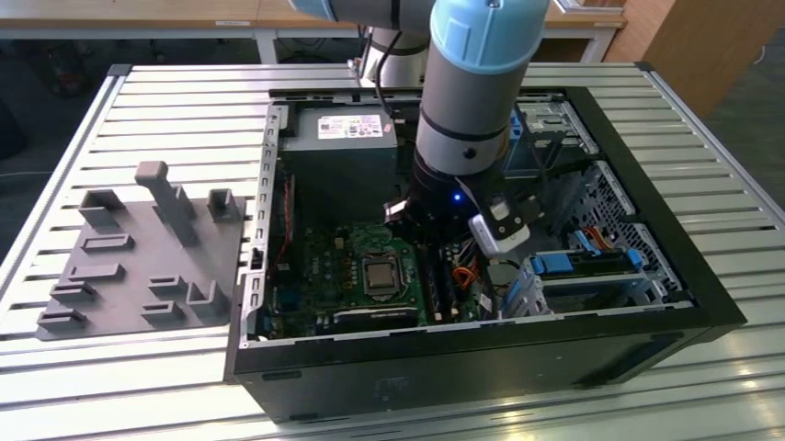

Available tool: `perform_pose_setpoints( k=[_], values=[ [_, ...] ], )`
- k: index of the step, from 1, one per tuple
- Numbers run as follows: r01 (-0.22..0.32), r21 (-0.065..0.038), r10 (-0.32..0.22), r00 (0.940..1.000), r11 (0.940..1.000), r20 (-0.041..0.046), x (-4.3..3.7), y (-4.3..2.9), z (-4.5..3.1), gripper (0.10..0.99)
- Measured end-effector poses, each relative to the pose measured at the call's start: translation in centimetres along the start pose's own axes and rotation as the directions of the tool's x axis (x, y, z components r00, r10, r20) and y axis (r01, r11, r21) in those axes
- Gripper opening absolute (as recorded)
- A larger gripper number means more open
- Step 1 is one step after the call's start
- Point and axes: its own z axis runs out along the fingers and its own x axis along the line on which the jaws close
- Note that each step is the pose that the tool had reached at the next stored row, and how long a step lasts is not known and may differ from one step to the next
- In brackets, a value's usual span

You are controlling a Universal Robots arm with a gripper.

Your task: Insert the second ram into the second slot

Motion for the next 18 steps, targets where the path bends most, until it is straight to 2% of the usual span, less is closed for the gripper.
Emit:
perform_pose_setpoints(
  k=[8,10,13,15,18],
  values=[
    [0.0,0.001,0.0,1.0,1.0,-0.0004,0.0,0.01,0.29,0.106],
    [0.0,-0.003,0.0,1.0,1.0,-0.0001,0.01,0.0,0.24,0.106],
    [0.0,-0.011,0.0,1.0,0.9999,0.0006,-0.01,0.05,-0.35,0.106],
    [0.0,-0.01,0.0,1.0,1.0,-0.0002,0.01,0.01,-1.02,0.106],
    [0.0,-0.01,0.0,1.0,0.9999,-0.0003,0.08,0.0,-1.53,0.106]
  ],
)
